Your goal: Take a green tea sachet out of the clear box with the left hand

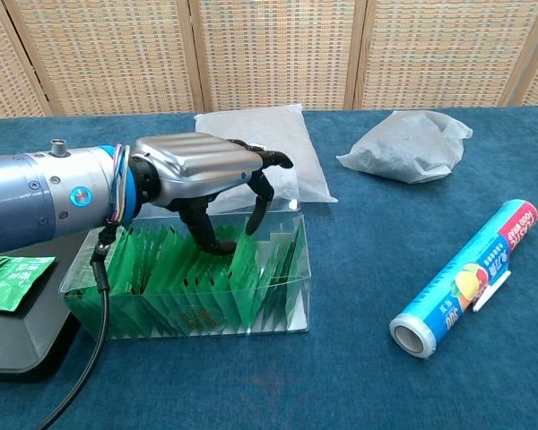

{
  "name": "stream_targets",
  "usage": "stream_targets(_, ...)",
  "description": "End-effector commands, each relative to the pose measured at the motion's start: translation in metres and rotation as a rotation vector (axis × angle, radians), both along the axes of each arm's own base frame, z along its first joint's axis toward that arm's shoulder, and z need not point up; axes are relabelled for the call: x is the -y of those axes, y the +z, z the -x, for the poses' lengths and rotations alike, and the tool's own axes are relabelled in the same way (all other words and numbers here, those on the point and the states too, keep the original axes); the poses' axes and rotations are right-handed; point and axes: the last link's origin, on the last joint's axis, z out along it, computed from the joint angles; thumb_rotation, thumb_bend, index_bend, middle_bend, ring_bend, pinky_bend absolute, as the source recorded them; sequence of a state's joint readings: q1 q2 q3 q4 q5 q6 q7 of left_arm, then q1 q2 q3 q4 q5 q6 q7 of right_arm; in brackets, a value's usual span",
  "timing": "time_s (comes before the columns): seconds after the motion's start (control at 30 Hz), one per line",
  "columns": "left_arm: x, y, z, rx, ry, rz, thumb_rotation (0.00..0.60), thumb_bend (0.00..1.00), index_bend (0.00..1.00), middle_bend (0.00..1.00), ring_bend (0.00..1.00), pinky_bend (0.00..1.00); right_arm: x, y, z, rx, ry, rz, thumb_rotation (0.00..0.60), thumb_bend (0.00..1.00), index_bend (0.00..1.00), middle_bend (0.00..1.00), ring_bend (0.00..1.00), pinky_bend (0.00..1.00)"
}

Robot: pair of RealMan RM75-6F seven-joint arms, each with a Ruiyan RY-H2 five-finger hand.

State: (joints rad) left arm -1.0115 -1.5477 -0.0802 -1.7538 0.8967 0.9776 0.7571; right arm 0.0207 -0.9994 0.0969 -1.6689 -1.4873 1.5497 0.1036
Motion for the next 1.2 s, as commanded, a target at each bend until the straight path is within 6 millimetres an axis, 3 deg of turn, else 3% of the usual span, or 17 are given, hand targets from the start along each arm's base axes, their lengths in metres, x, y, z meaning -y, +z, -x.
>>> stream_targets(0.03,0.0003,-0.0013,-0.0008,0.0,0.0,0.001,0.6,0.36,0.54,0.0,0.0,0.0,-0.0001,0.0001,0.0,0.0,0.0,0.001,0.6,0.0,0.0,0.0,0.0,0.0)
stream_targets(0.6,0.0014,-0.0003,-0.0019,-0.014,0.003,0.003,0.6,0.42,0.56,0.0,0.0,0.0,0.0,0.0005,0.0003,0.0,-0.003,0.001,0.6,0.0,0.0,0.0,0.0,0.0)
stream_targets(0.9,0.0012,-0.0012,-0.0019,-0.019,0.006,-0.002,0.6,0.45,0.64,0.0,0.0,0.0,0.0003,0.0007,0.0004,0.003,-0.002,0.001,0.6,0.0,0.0,0.0,0.0,0.0)
stream_targets(1.2,0.0004,0.0013,-0.003,-0.018,0.009,-0.007,0.6,0.49,0.67,0.0,0.0,0.0,0.0,0.0009,0.0003,0.003,-0.001,0.0,0.6,0.0,0.0,0.0,0.0,0.0)
